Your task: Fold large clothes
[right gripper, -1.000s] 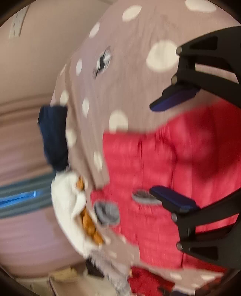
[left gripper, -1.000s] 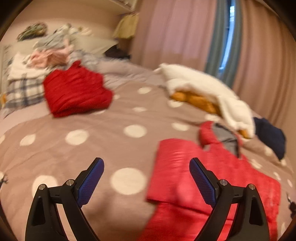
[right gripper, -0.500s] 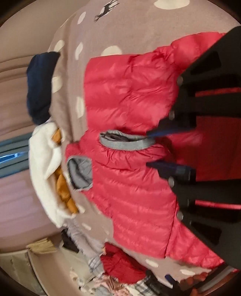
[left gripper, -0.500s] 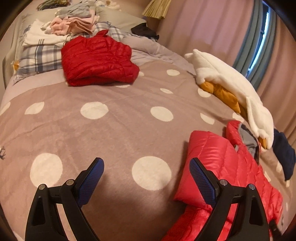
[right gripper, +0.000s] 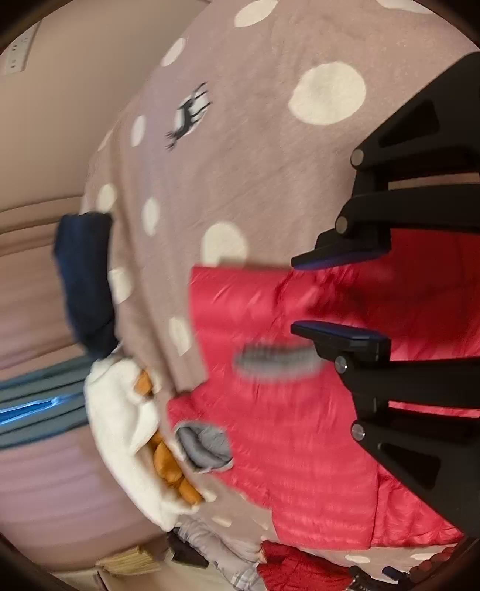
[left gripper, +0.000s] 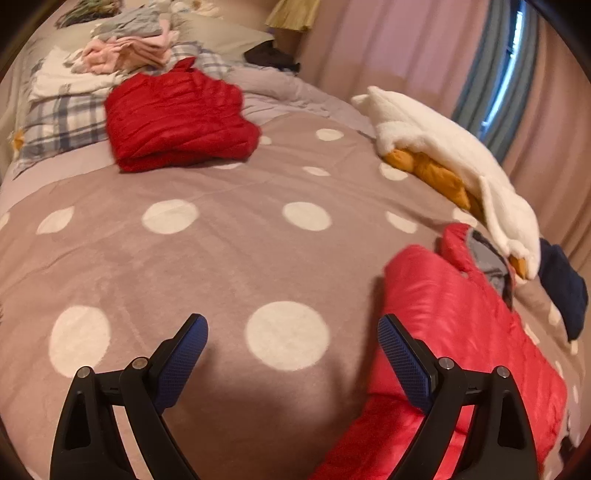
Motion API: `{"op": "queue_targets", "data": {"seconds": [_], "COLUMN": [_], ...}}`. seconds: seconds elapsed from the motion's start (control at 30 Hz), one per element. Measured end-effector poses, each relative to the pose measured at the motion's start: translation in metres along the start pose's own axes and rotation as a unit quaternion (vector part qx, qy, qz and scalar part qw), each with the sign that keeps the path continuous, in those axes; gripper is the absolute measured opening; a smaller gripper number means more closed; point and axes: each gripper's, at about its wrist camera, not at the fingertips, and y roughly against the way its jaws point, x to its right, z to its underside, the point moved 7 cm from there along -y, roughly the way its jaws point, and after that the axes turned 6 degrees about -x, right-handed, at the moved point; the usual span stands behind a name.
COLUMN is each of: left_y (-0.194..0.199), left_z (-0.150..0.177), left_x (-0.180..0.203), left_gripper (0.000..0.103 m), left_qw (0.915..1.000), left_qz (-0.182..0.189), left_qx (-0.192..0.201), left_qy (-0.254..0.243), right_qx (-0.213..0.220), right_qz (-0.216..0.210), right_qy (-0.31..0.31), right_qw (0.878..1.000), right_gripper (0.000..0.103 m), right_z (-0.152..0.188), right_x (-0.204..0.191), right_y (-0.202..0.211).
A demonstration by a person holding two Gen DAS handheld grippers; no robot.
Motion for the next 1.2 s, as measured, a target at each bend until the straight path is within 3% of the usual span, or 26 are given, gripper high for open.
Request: {"op": "queue_targets", "data": {"seconds": [0.03,0.13,0.17,0.27,0.33,0.4,0.57,0.83,0.93,1.03,1.1,1.2], "left_y": [0.001,-0.001,-0.005,-0.025,-0.046,-0.058,-0.067,-0.062,-0.052,-0.032,-0.021,-0.002], "left_z": [0.0,0.004,0.008,0.027,0.041,0.044,0.044,0.042,0.033,0.015,0.005,-0.012], "left_x": [0.007,0.028,0.033,0.049,0.054,0.049,0.035,0.036,0.034,0.031,0.027,0.004], "left_gripper": [0.093,0.093,0.093,0.093,0.093,0.095,0.101,0.102,0.102,0.102,0.102,0.1], "left_qw": [0.9998,0.9977,0.9967,0.9903,0.9863,0.987,0.9899,0.9903,0.9927,0.9974,0.9986,0.998], "left_qz": [0.011,0.021,0.014,-0.006,-0.019,-0.004,0.034,0.024,0.005,-0.005,0.002,-0.021], "left_qx": [0.007,0.019,0.019,-0.011,-0.047,-0.078,-0.103,-0.103,-0.078,-0.02,0.008,0.06], "left_qy": [-0.013,-0.061,-0.078,-0.138,-0.157,-0.141,-0.09,-0.091,-0.092,-0.07,-0.053,-0.004], "right_qx": [0.01,0.075,0.085,0.051,-0.009,-0.056,-0.036,-0.039,-0.042,-0.043,-0.018,0.006], "right_qz": [-0.018,-0.05,-0.058,-0.082,-0.072,-0.039,-0.004,-0.017,-0.022,-0.03,-0.035,-0.024], "right_qy": [-0.005,-0.008,-0.004,0.019,0.03,0.042,0.082,0.079,0.08,0.071,0.063,0.05], "right_qw": [1.0,0.996,0.995,0.995,0.997,0.997,0.996,0.996,0.996,0.996,0.997,0.998], "right_gripper": [0.031,0.056,0.057,0.056,0.054,0.057,0.063,0.069,0.07,0.071,0.079,0.088], "right_z": [-0.003,-0.011,-0.011,-0.005,0.01,0.026,0.033,0.035,0.031,0.022,0.01,-0.009], "right_x": [0.001,-0.003,-0.006,-0.024,-0.029,-0.029,-0.039,-0.037,-0.039,-0.035,-0.03,-0.026], "right_y": [0.006,0.032,0.036,0.02,-0.013,-0.046,-0.051,-0.053,-0.05,-0.032,-0.014,0.004]}}
